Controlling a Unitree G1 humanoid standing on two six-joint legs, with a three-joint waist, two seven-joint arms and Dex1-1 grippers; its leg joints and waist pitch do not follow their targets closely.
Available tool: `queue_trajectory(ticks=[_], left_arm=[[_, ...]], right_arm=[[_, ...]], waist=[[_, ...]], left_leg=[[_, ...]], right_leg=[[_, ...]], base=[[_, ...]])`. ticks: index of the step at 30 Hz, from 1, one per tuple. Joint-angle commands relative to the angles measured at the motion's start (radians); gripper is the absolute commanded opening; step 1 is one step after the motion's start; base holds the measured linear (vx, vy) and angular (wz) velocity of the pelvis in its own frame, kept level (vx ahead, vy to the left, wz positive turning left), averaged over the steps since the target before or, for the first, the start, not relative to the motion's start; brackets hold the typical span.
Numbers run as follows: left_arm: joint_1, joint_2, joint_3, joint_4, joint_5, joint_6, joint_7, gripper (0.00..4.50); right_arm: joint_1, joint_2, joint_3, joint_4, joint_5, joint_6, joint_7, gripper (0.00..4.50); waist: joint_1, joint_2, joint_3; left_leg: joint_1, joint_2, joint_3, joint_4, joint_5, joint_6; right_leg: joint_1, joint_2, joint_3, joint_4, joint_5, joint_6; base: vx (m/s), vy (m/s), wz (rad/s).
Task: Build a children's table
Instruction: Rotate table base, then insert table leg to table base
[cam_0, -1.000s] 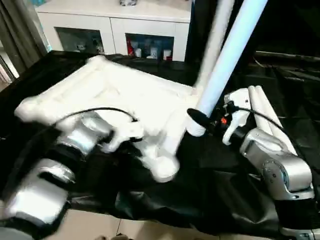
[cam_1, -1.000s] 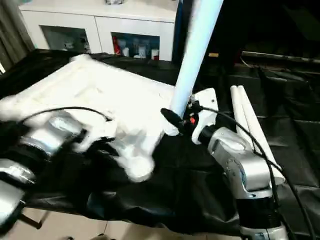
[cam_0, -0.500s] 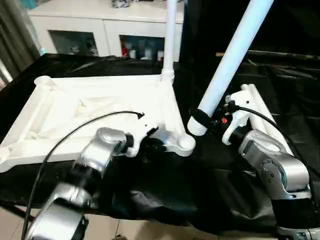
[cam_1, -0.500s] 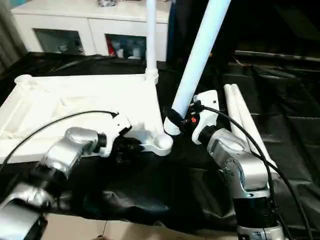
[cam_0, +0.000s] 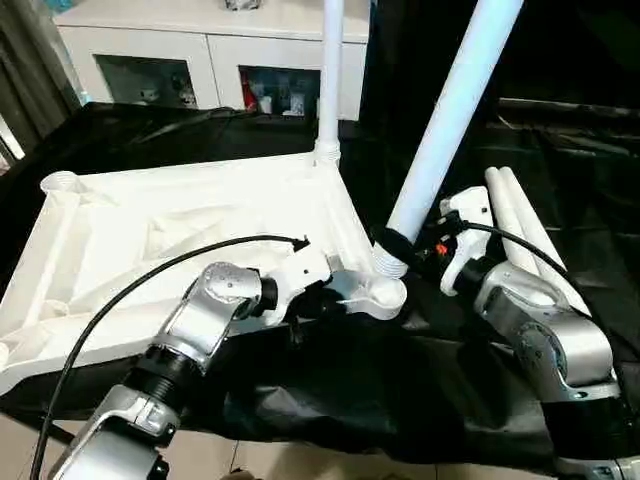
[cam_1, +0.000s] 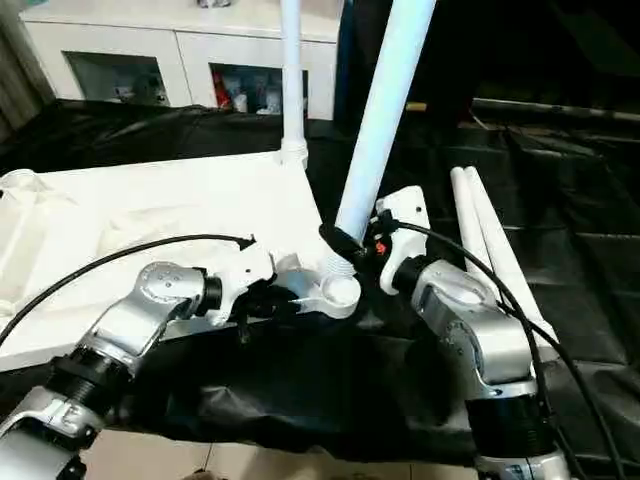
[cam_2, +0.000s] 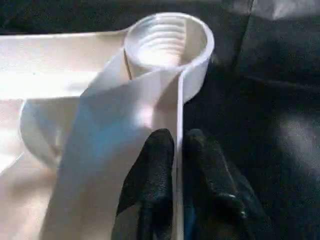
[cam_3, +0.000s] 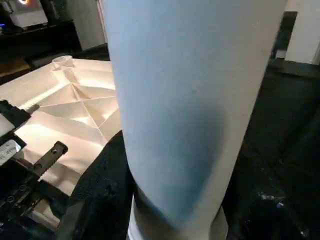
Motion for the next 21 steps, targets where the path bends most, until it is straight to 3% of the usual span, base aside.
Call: queue_trajectory(ticks=[1,2,6,12,21], left_arm=[[-0.013,0.008,-0.017,0.01,0.015,-0.006,0.0,1.02],[-0.014,0.008,-0.015,0.015,0.008,-0.014,0.006,1.02],[-0.016,0.007,-0.013,0.027,0.006,-0.009,0.001,1.02],[-0.025,0.012,-0.019,0.033,0.003,0.003,-0.017,1.02],[-0.027,0.009,-0.014,0.03,-0.008,0.012,-0.026,0.28]], right_arm=[[0.004,-0.004,0.001,-0.015,0.0,-0.008,0.005,1.93],[0.007,-0.004,0.0,-0.017,0.0,-0.007,0.007,1.93],[0.012,-0.001,0.001,-0.023,0.0,-0.005,0.005,1.93],[0.01,0.001,-0.001,-0.03,0.003,0.008,0.006,1.93],[0.005,-0.014,0.021,0.01,-0.018,0.028,0.016,1.93]], waist=[[0.004,-0.004,-0.068],[0.006,0.003,-0.069],[0.005,-0.001,-0.07],[0.004,0.0,-0.068],[0.002,-0.003,-0.068]], left_leg=[[0.009,0.018,-0.005,-0.065,-0.169,0.016],[0.009,0.019,-0.006,-0.065,-0.167,0.014],[0.007,0.018,-0.005,-0.064,-0.164,0.015],[0.008,0.017,-0.005,-0.065,-0.179,0.011],[0.008,0.018,-0.004,-0.065,-0.175,0.014]], right_leg=[[0.055,-0.072,0.049,-0.079,-0.231,-0.153],[0.055,-0.072,0.049,-0.077,-0.219,-0.157],[0.058,-0.072,0.049,-0.076,-0.193,-0.166],[0.057,-0.073,0.049,-0.08,-0.229,-0.159],[0.057,-0.072,0.049,-0.079,-0.212,-0.169]], base=[[0.0,0.0,0.0],[0.0,0.0,0.0],[0.0,0.0,0.0],[0.0,0.0,0.0],[0.0,0.0,0.0]])
